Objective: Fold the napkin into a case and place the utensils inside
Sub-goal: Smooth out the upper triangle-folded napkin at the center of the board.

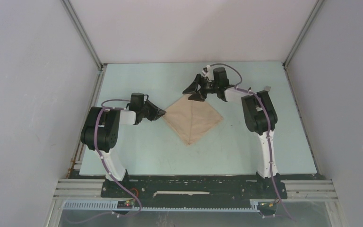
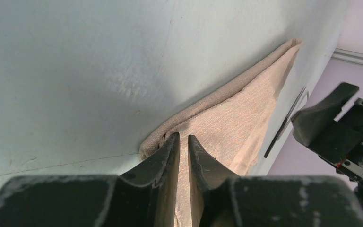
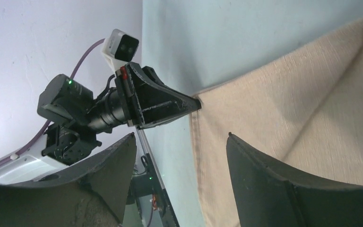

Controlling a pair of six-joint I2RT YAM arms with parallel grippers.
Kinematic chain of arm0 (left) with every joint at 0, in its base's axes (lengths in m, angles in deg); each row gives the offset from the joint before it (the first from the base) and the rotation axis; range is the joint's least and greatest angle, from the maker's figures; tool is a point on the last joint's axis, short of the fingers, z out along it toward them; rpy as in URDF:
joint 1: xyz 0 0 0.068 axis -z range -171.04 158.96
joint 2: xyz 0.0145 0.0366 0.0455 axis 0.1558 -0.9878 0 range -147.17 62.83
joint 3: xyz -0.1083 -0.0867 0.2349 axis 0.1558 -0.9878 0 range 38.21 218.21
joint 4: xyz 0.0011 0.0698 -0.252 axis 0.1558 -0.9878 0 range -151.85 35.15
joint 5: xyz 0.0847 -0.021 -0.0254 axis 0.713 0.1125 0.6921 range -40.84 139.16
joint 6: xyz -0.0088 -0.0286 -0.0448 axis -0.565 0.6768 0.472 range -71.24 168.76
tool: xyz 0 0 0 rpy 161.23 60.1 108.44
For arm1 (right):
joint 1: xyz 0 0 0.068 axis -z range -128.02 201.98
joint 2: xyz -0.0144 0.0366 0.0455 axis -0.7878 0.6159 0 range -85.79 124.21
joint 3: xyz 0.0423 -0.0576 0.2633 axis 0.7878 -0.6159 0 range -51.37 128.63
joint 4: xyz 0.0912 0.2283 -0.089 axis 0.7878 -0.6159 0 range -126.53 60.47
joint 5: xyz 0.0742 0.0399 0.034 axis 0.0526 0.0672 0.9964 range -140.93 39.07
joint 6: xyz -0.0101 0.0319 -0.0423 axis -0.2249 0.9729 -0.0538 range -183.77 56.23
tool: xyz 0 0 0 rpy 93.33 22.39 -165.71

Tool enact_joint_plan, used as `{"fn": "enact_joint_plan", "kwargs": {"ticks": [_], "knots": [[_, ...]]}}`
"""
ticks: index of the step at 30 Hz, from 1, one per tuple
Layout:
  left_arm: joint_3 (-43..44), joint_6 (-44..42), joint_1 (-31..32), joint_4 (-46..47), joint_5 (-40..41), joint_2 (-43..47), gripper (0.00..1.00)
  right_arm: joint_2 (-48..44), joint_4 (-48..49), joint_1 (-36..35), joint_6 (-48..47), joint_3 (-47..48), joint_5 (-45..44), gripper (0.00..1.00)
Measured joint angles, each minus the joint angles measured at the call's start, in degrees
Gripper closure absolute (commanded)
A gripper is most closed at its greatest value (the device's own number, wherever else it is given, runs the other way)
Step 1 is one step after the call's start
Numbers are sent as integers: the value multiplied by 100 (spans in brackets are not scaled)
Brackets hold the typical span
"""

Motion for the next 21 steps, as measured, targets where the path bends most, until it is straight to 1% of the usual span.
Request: {"fn": "enact_joint_plan", "kwargs": {"ticks": [4,7,9,15,19,21], "knots": [[0,0,-2,0,0,0,78,573,181,-109,258,393,111,24],[0,0,-2,0,0,0,78,831,186,-170,317,354,142,23],[0,0,-2,0,0,0,79,848,260,-177,376,216,168,23],[0,0,-2,0,2,0,79,881,343,-79,442,247,188,23],[0,-7,-2,0,2,0,78,1193,186,140,474,800,210,23],[0,-37,-2,2,0,0,75,1421,-66,247,411,1320,164,24]]}}
